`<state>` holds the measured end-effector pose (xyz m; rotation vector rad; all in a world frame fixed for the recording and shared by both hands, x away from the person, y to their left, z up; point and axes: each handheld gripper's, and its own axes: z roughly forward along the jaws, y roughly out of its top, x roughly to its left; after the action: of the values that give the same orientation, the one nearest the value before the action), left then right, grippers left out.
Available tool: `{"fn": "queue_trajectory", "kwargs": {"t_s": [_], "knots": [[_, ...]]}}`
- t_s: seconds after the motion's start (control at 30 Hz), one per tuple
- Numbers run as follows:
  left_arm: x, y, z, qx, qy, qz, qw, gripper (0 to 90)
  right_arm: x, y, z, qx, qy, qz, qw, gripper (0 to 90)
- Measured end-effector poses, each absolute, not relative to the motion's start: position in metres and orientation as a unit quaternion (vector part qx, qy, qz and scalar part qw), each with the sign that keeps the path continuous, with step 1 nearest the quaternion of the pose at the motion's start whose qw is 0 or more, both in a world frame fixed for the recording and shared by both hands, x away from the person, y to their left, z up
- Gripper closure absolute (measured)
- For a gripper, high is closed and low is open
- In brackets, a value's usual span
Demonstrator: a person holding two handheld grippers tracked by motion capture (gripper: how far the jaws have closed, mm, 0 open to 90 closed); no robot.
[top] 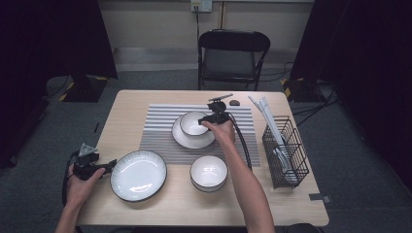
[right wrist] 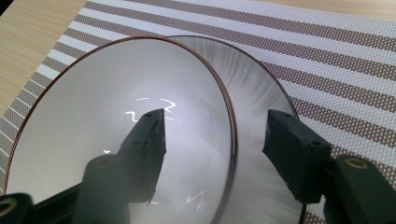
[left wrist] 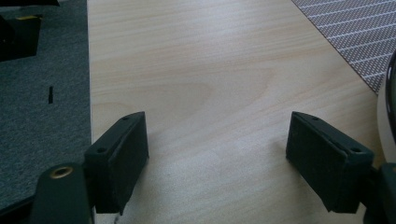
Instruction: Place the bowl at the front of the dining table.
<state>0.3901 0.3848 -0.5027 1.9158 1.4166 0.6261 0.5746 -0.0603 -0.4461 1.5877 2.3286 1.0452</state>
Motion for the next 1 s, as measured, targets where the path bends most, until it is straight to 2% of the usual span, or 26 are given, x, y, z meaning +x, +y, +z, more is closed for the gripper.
{"fn": "queue_trajectory", "kwargs": {"t_s": [0.47,1.0], "knots": [[0.39,0.385,-0.503,0.734,0.542,0.24,0.333,20.6,0.569,-0.064,-0.44,0.515,0.771,0.365,0.08,26.5],[0.391,0.385,-0.503,0.734,0.542,0.24,0.332,20.1,0.554,-0.075,-0.423,0.497,0.772,0.386,0.089,29.3]]}}
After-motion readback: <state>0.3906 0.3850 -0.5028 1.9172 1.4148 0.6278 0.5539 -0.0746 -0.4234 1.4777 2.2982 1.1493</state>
